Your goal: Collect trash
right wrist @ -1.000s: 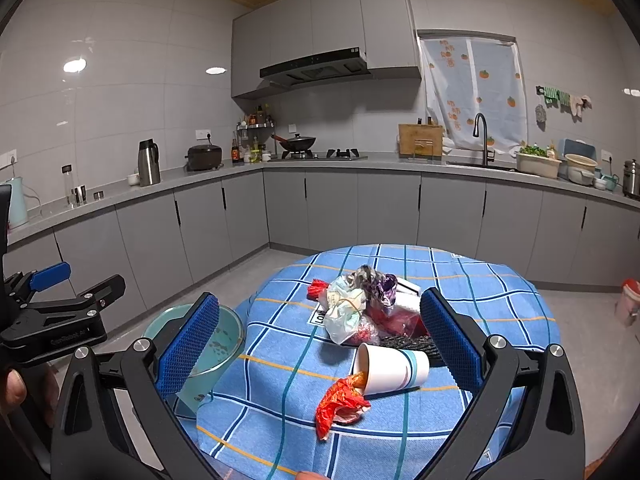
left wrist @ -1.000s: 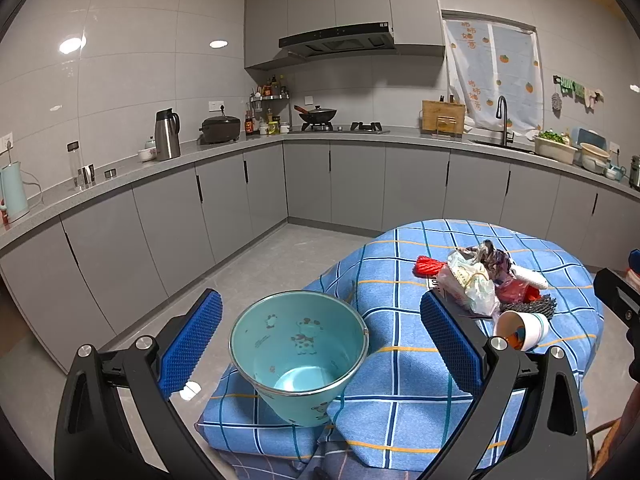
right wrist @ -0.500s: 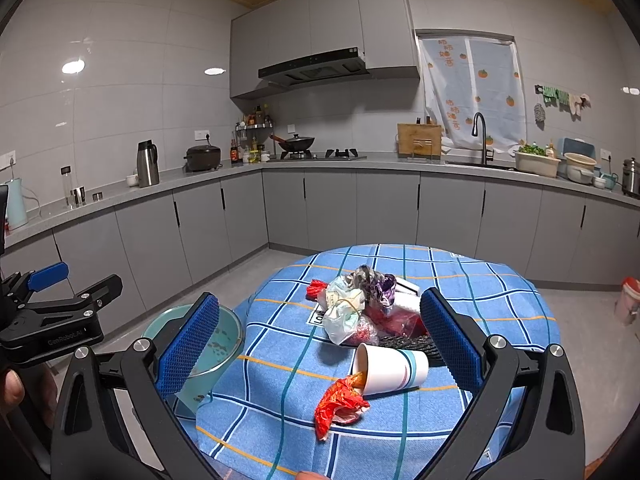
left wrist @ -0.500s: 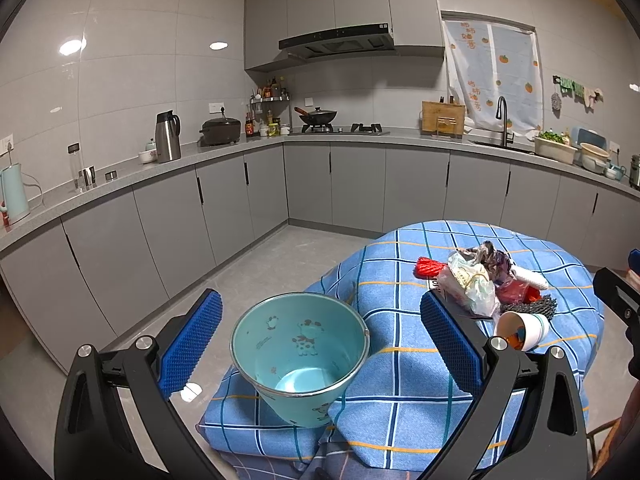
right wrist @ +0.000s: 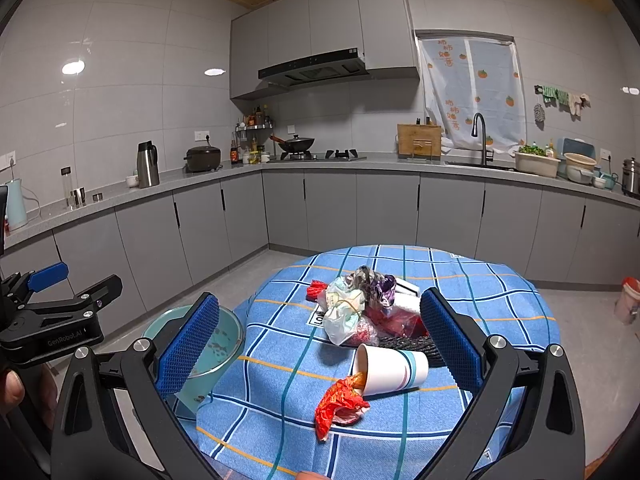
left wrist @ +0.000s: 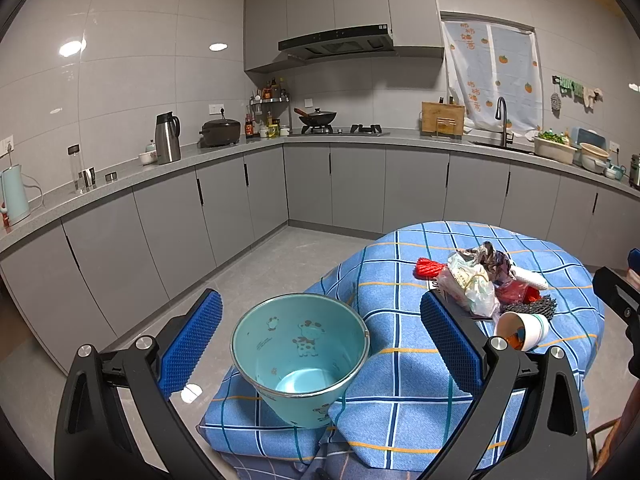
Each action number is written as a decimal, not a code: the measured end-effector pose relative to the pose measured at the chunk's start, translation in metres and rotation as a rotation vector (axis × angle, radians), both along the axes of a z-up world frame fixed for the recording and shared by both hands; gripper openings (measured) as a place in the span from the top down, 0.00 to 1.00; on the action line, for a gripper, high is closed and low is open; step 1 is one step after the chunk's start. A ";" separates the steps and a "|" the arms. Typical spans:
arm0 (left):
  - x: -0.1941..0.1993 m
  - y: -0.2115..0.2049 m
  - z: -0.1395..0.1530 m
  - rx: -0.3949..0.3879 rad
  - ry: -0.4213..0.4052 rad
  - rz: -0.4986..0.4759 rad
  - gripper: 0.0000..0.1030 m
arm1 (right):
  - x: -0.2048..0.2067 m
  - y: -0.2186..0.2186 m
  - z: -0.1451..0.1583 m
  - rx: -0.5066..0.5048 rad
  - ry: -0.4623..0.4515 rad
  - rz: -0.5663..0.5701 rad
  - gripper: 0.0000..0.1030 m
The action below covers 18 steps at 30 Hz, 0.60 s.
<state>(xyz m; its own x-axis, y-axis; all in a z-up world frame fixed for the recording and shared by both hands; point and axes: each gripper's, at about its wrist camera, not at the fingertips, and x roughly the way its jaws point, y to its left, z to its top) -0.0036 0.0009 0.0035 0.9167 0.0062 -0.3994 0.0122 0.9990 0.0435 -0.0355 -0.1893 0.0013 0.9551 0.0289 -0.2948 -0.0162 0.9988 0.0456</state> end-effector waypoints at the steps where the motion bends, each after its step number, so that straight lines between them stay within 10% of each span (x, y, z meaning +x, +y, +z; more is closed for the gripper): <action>1: 0.000 0.000 0.000 0.000 0.000 0.000 0.05 | 0.000 0.000 0.000 -0.001 0.001 0.000 0.04; 18: -0.002 0.003 0.004 0.001 -0.002 0.000 0.05 | 0.000 -0.001 -0.001 0.000 0.001 -0.001 0.04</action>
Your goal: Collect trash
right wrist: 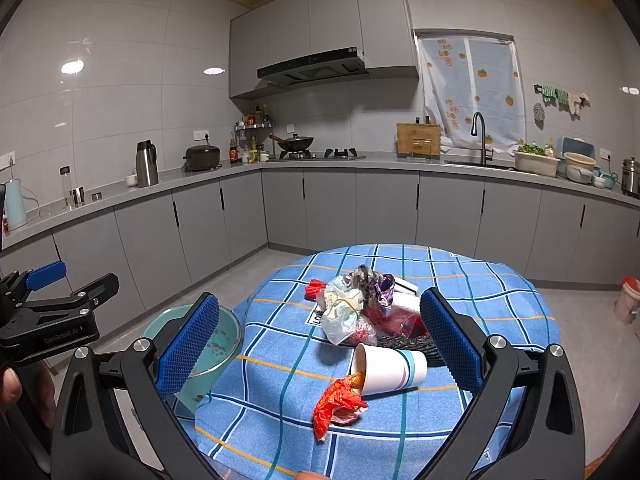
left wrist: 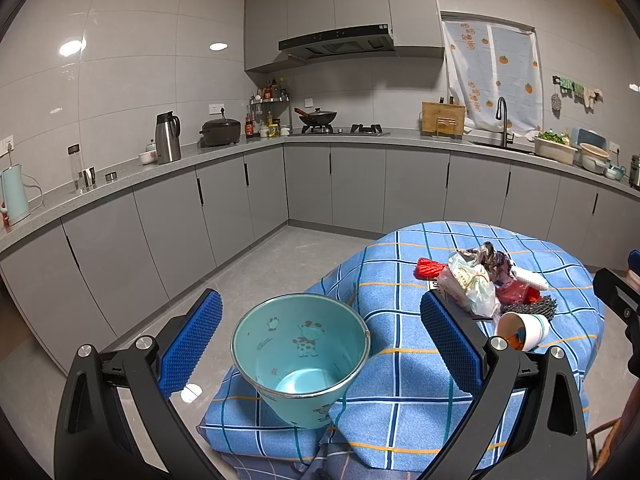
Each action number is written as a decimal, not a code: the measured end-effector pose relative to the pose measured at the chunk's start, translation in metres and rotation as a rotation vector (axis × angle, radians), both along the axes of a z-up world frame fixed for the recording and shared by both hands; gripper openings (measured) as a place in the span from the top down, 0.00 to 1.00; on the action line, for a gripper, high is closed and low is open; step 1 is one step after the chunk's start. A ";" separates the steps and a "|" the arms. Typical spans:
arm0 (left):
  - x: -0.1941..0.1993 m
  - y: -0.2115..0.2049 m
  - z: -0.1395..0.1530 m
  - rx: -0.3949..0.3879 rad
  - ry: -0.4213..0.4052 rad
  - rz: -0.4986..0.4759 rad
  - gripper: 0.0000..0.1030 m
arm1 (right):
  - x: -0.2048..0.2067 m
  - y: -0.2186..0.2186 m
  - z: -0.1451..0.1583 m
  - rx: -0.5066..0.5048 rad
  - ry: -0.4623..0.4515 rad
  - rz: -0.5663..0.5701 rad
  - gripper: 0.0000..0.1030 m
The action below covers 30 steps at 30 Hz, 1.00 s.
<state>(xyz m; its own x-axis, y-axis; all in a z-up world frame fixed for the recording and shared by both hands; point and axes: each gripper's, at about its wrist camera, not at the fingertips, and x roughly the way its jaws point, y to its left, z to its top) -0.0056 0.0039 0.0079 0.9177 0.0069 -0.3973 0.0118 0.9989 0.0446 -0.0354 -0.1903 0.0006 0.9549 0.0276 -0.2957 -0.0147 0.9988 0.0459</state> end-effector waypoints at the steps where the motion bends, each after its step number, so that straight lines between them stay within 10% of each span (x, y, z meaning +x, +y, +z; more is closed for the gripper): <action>1: 0.000 0.000 0.000 0.000 0.000 0.000 0.05 | 0.000 0.000 0.000 -0.001 -0.001 -0.001 0.04; 17: 0.004 0.003 0.001 0.000 0.011 -0.006 0.05 | 0.003 -0.002 -0.005 -0.008 0.005 -0.005 0.04; 30: 0.054 -0.067 -0.068 0.026 0.127 -0.142 0.05 | 0.027 -0.084 -0.072 -0.020 0.134 -0.238 0.04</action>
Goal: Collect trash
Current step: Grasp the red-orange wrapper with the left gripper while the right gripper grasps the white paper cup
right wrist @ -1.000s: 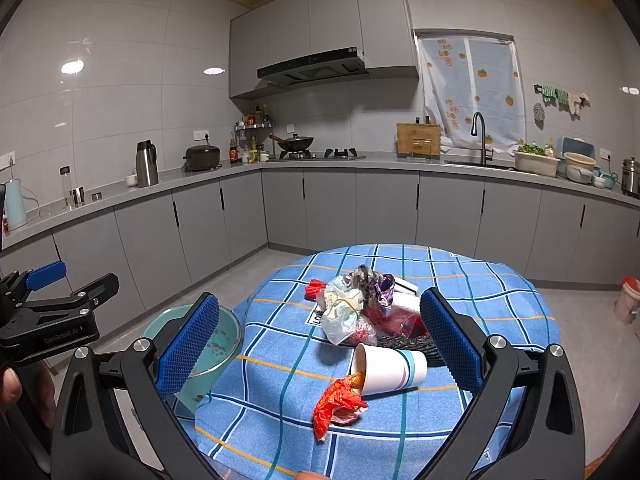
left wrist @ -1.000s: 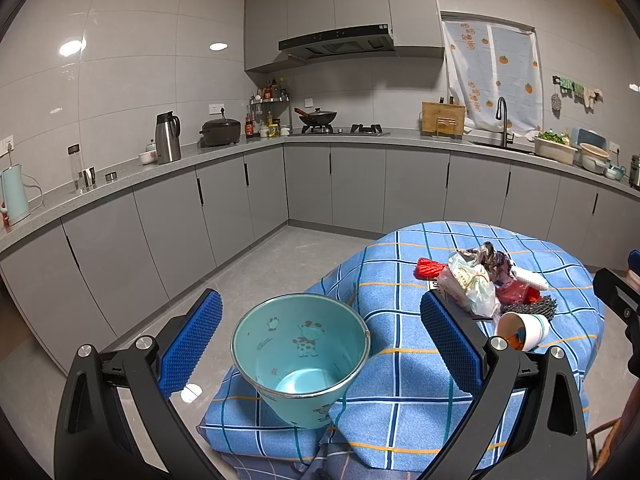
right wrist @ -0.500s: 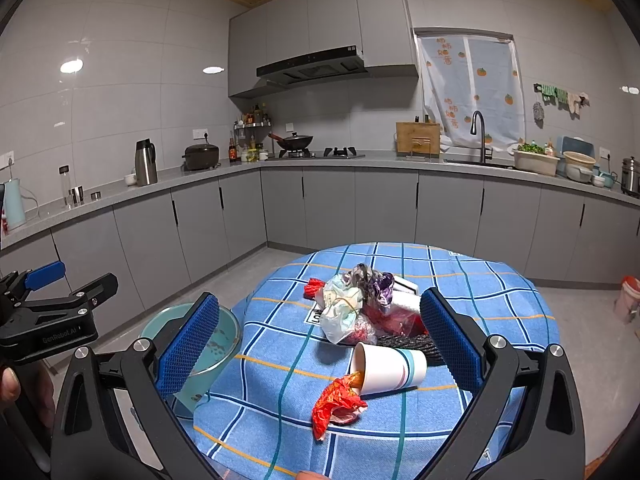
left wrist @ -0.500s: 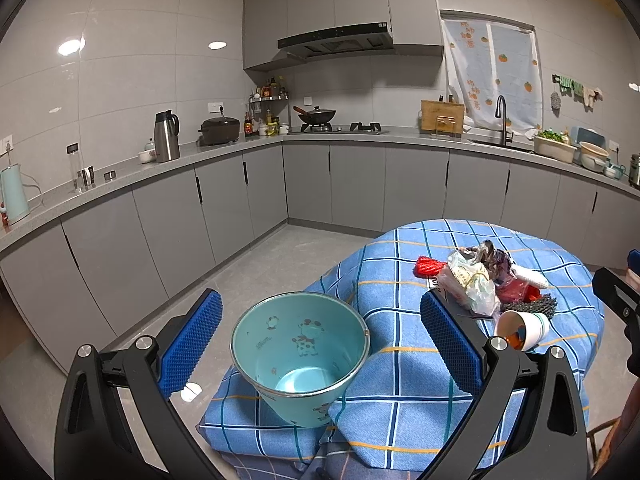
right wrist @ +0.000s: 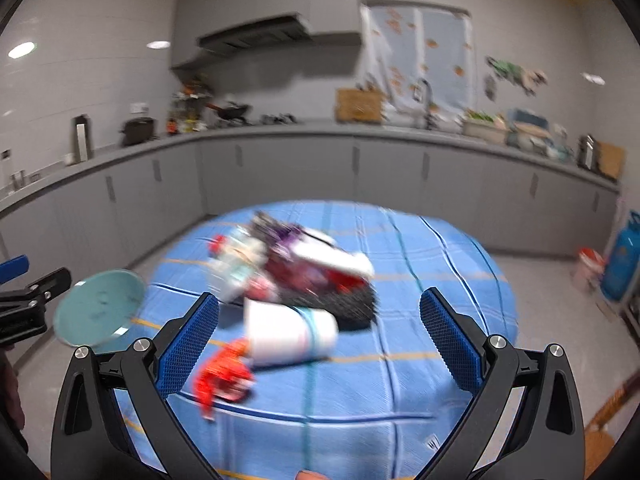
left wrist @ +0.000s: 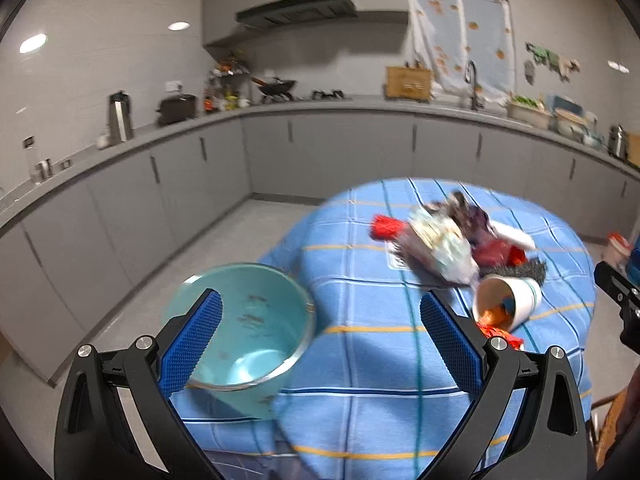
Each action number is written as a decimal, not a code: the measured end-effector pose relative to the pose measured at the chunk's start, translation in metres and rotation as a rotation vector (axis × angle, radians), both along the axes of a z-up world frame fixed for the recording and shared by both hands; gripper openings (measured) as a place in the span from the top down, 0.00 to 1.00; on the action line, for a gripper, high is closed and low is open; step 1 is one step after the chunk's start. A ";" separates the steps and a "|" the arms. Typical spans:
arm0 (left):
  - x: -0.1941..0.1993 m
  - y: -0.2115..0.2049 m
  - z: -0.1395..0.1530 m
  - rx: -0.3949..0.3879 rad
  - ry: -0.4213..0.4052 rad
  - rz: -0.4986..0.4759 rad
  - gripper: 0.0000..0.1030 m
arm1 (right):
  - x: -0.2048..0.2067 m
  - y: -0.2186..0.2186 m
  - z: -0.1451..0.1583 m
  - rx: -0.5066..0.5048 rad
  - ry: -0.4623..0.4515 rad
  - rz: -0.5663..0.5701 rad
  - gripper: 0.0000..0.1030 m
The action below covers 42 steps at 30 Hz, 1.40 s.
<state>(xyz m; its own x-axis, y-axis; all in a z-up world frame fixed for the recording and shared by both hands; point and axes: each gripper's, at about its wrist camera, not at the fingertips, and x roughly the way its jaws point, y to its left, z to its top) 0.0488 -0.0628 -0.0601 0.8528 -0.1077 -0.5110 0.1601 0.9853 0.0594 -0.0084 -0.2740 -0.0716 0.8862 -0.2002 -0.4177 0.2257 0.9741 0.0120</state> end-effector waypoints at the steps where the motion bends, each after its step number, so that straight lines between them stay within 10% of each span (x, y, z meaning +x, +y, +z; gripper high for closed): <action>1: 0.004 -0.009 -0.005 -0.002 0.016 -0.026 0.05 | 0.002 -0.005 -0.005 0.007 0.013 -0.013 0.04; 23: 0.016 -0.121 -0.085 0.044 0.188 -0.276 0.08 | -0.013 -0.062 -0.044 0.086 0.090 -0.176 0.04; 28: 0.021 -0.121 -0.095 -0.013 0.267 -0.357 0.65 | -0.012 -0.056 -0.045 0.083 0.091 -0.144 0.04; 31: 0.019 -0.120 -0.095 -0.017 0.271 -0.382 0.78 | -0.012 -0.055 -0.047 0.091 0.095 -0.132 0.04; 42: -0.003 -0.080 -0.058 0.090 0.143 -0.309 0.80 | -0.001 -0.035 -0.045 0.071 0.100 -0.045 0.04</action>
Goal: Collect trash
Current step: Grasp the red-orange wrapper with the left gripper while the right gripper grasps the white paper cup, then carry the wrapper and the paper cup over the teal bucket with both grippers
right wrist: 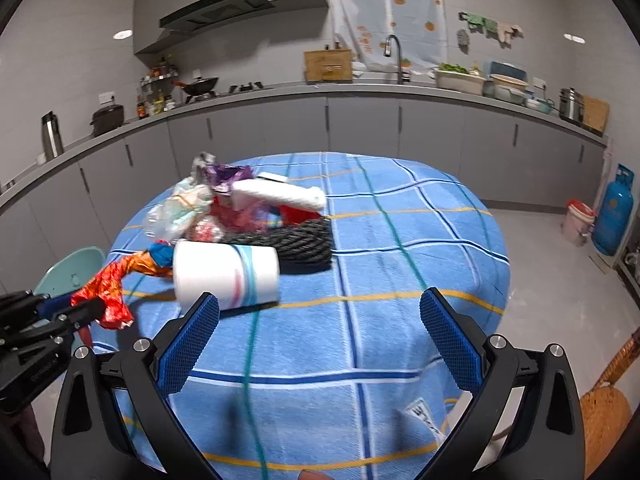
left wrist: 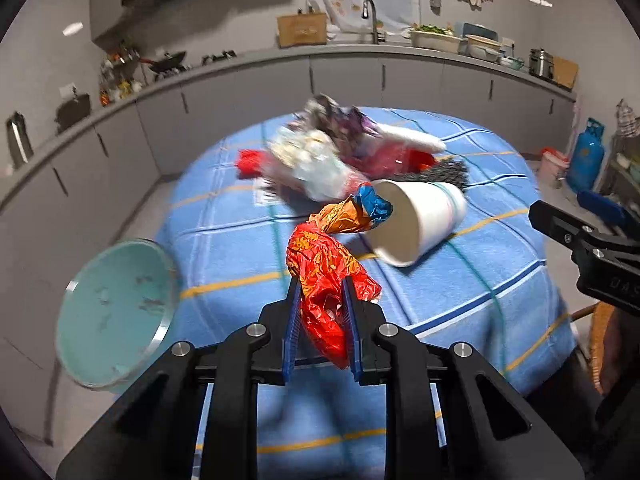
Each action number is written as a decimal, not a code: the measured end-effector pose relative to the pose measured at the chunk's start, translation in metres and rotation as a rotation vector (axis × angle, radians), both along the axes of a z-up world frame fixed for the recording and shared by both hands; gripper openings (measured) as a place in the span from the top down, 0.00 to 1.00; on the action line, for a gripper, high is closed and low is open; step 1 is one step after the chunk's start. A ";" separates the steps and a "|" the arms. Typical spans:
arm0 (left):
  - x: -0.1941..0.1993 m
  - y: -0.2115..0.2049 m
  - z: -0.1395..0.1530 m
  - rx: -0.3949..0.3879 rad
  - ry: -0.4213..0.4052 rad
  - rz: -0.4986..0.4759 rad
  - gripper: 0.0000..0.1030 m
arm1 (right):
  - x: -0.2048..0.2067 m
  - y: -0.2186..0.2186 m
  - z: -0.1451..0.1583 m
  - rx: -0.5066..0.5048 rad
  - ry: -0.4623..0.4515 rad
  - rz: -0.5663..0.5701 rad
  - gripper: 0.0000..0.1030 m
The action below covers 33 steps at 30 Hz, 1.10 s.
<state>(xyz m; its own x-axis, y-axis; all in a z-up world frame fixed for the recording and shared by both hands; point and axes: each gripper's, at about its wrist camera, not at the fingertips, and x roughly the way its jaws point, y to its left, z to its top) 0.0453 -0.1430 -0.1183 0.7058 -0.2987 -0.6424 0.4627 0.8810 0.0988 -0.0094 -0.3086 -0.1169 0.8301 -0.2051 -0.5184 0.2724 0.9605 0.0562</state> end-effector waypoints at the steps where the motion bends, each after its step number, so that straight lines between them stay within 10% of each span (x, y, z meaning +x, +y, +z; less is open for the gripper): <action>1: 0.001 0.005 0.002 0.002 -0.012 0.015 0.80 | 0.003 0.005 0.001 -0.012 -0.003 0.019 0.04; 11: 0.021 0.051 0.021 -0.042 -0.073 0.164 0.80 | 0.040 0.039 0.002 -0.058 -0.004 0.093 0.04; 17: 0.014 0.039 0.016 -0.055 -0.047 0.091 0.80 | 0.060 0.062 -0.004 -0.112 0.012 0.120 0.08; 28: 0.000 0.048 0.027 -0.090 -0.099 0.085 0.80 | 0.077 0.080 -0.023 -0.136 0.093 0.140 0.77; 33: -0.001 0.056 0.034 -0.116 -0.112 0.095 0.80 | 0.065 0.084 -0.017 -0.162 0.073 0.122 0.90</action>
